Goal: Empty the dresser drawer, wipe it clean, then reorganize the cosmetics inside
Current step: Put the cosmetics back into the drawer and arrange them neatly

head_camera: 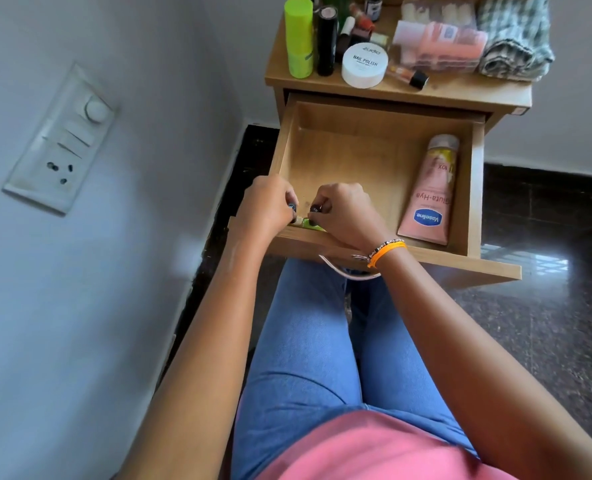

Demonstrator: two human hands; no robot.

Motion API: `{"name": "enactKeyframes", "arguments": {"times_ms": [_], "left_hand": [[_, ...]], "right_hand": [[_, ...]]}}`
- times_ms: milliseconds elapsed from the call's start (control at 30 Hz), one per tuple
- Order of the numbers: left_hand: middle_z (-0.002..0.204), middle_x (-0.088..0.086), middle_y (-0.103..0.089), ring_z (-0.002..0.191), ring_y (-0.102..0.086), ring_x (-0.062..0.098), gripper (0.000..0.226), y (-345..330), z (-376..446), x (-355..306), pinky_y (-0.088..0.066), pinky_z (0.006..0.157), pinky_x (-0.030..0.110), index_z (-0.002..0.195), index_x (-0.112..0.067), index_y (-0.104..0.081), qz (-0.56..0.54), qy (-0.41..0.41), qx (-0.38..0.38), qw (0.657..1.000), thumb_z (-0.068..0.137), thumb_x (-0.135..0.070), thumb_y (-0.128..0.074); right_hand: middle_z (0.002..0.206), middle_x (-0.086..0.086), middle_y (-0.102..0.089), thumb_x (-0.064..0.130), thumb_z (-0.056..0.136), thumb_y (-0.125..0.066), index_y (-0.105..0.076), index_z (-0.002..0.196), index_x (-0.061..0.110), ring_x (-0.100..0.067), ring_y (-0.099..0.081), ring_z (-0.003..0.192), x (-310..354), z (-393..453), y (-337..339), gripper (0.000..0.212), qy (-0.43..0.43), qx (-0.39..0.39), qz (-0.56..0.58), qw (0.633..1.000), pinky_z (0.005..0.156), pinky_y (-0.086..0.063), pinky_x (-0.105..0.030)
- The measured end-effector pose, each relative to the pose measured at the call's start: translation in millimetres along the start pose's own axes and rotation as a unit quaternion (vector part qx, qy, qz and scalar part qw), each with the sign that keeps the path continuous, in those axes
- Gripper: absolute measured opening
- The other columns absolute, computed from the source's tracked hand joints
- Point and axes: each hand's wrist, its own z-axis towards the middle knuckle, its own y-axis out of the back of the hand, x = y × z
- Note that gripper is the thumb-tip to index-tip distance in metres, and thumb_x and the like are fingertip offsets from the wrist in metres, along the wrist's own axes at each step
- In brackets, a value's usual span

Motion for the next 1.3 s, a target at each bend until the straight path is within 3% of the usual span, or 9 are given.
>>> {"name": "enactKeyframes", "arguments": {"times_ms": [333,467,600,867,1000,1100,1300], "left_hand": [[0.093,0.004,-0.071,0.086,-0.066,0.018,0.015,7.2,-1.5,1.5,-0.052,0.074,0.026,0.089,-0.017,-0.076,-0.017,0.031,0.041,0.999,0.076,-0.011,-0.078],[0.084,0.003,-0.069,0.071,-0.059,0.014,0.009,3.5,-6.2,3.4,-0.041,0.059,0.023,0.082,-0.015,-0.075,-0.026,0.024,-0.008,0.999,0.074,-0.014,-0.079],[0.078,0.000,-0.066,0.063,-0.052,0.010,0.010,1.9,-9.3,4.4,-0.034,0.050,0.017,0.077,-0.013,-0.073,-0.028,0.029,-0.056,0.998,0.075,-0.021,-0.079],[0.075,0.002,-0.070,0.061,-0.053,0.009,0.010,4.1,-7.9,3.6,-0.027,0.044,0.015,0.074,-0.012,-0.074,-0.011,0.029,-0.080,0.996,0.076,-0.021,-0.078],[0.083,0.005,-0.071,0.069,-0.059,0.012,0.012,7.1,-7.7,4.2,-0.036,0.050,0.014,0.087,-0.012,-0.076,-0.029,0.032,-0.046,0.998,0.077,-0.019,-0.077],[0.093,0.007,-0.072,0.078,-0.064,0.016,0.020,6.2,-7.2,4.7,-0.047,0.067,0.021,0.098,-0.015,-0.075,-0.052,0.035,-0.029,0.998,0.078,-0.016,-0.076],[0.103,0.008,-0.071,0.089,-0.065,0.018,0.020,6.2,-9.1,6.1,-0.044,0.072,0.021,0.102,-0.012,-0.074,-0.051,0.027,-0.032,0.998,0.082,-0.012,-0.071]], "right_hand": [[0.086,-0.009,-0.071,0.016,0.075,-0.070,-0.069,0.082,0.010,-0.026,-0.064,0.085,2.2,1.3,1.9,0.009,-0.002,0.029,0.003,1.000,0.076,-0.052,-0.033],[0.083,-0.008,-0.070,0.018,0.074,-0.070,-0.065,0.077,0.009,-0.024,-0.062,0.081,1.5,1.4,1.0,0.011,-0.017,-0.006,-0.006,1.000,0.065,-0.042,-0.024],[0.081,-0.007,-0.069,0.022,0.073,-0.070,-0.062,0.073,0.010,-0.024,-0.060,0.077,1.1,2.9,-3.1,0.014,-0.036,-0.037,0.000,0.999,0.061,-0.036,-0.023],[0.084,-0.009,-0.069,0.028,0.076,-0.072,-0.063,0.077,0.007,-0.025,-0.063,0.081,9.8,11.4,-7.4,0.023,-0.036,-0.015,0.012,0.999,0.072,-0.054,-0.038],[0.092,-0.009,-0.068,0.031,0.080,-0.069,-0.063,0.087,0.008,-0.025,-0.062,0.085,8.8,12.8,-8.2,0.025,-0.033,0.012,0.008,0.999,0.074,-0.052,-0.036],[0.098,-0.011,-0.069,0.031,0.084,-0.063,-0.065,0.099,0.011,-0.025,-0.063,0.088,8.0,13.0,-8.4,0.024,-0.017,0.039,0.014,0.999,0.079,-0.055,-0.038],[0.094,-0.010,-0.069,0.029,0.086,-0.062,-0.067,0.094,0.013,-0.023,-0.062,0.082,10.8,16.7,-6.2,0.019,-0.014,0.068,0.028,0.997,0.070,-0.049,-0.030]]}}
